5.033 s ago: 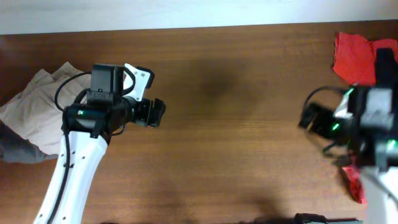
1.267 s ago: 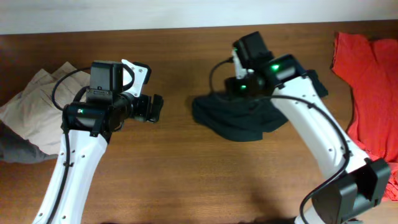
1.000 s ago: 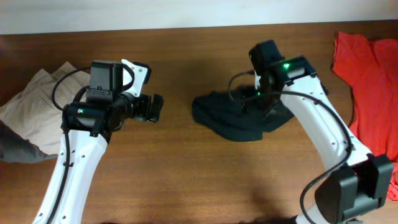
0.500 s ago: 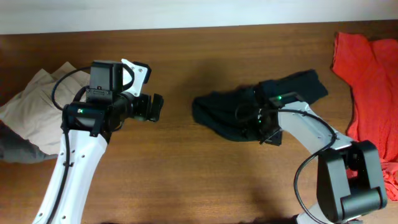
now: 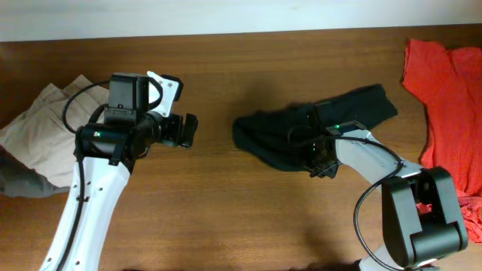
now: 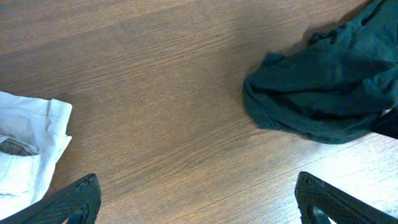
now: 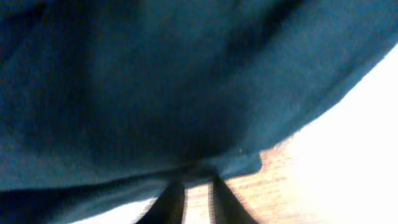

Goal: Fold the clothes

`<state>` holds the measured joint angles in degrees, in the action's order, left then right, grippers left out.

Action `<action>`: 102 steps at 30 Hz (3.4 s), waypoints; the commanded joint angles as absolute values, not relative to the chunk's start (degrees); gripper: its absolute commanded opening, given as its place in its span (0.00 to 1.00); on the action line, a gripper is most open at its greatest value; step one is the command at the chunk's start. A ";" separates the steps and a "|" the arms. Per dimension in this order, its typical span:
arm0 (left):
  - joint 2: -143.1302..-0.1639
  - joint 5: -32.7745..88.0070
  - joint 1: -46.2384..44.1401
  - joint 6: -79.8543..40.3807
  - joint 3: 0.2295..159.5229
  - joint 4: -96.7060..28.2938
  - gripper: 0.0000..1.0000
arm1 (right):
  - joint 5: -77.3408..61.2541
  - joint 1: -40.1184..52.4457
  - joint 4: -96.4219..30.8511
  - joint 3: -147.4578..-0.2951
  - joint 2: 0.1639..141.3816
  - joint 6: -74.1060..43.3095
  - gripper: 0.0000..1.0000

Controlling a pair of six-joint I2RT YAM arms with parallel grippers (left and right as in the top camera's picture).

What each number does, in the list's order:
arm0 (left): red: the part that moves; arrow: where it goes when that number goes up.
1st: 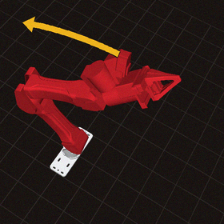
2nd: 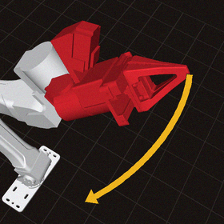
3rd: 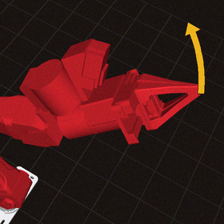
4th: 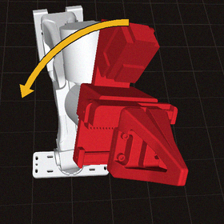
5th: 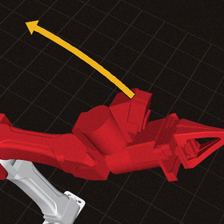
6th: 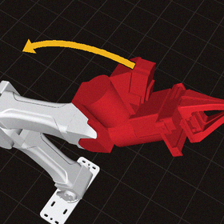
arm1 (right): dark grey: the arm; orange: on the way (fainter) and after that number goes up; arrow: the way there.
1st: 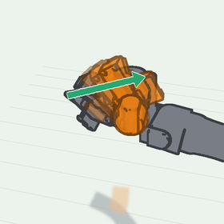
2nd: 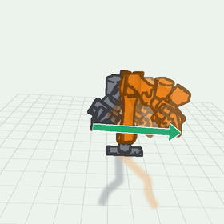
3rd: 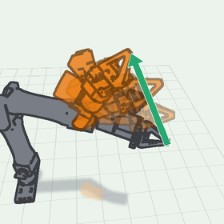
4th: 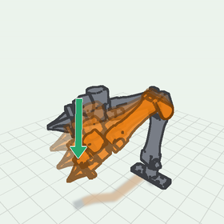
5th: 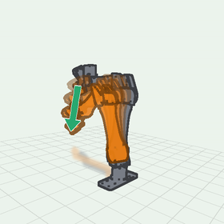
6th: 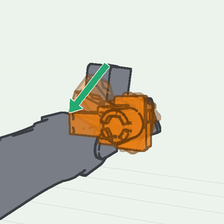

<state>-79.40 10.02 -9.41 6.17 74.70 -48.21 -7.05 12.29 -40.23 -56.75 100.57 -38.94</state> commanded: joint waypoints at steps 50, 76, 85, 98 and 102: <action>-79.50 10.28 -9.21 6.02 75.92 -48.12 0.99 | -0.64 13.17 -49.12 -64.58 103.39 -25.30 0.04; -79.50 10.04 -9.21 6.07 75.92 -47.57 0.99 | -9.45 47.90 -51.33 -75.88 87.57 -36.84 0.04; -79.50 10.04 -9.21 6.07 75.92 -47.18 1.00 | -1.30 51.99 -52.29 -75.88 87.07 -36.93 0.23; -79.50 10.28 -9.23 6.04 75.92 -46.87 0.99 | -5.13 17.63 -58.11 -75.85 84.66 -28.21 0.67; -79.50 10.26 -9.21 6.04 75.90 -46.57 0.99 | -7.35 12.97 -57.08 -75.85 92.38 -25.69 0.75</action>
<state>-79.40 10.02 -9.41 6.17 74.72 -46.94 -4.21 14.24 -57.30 -75.92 87.02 -29.08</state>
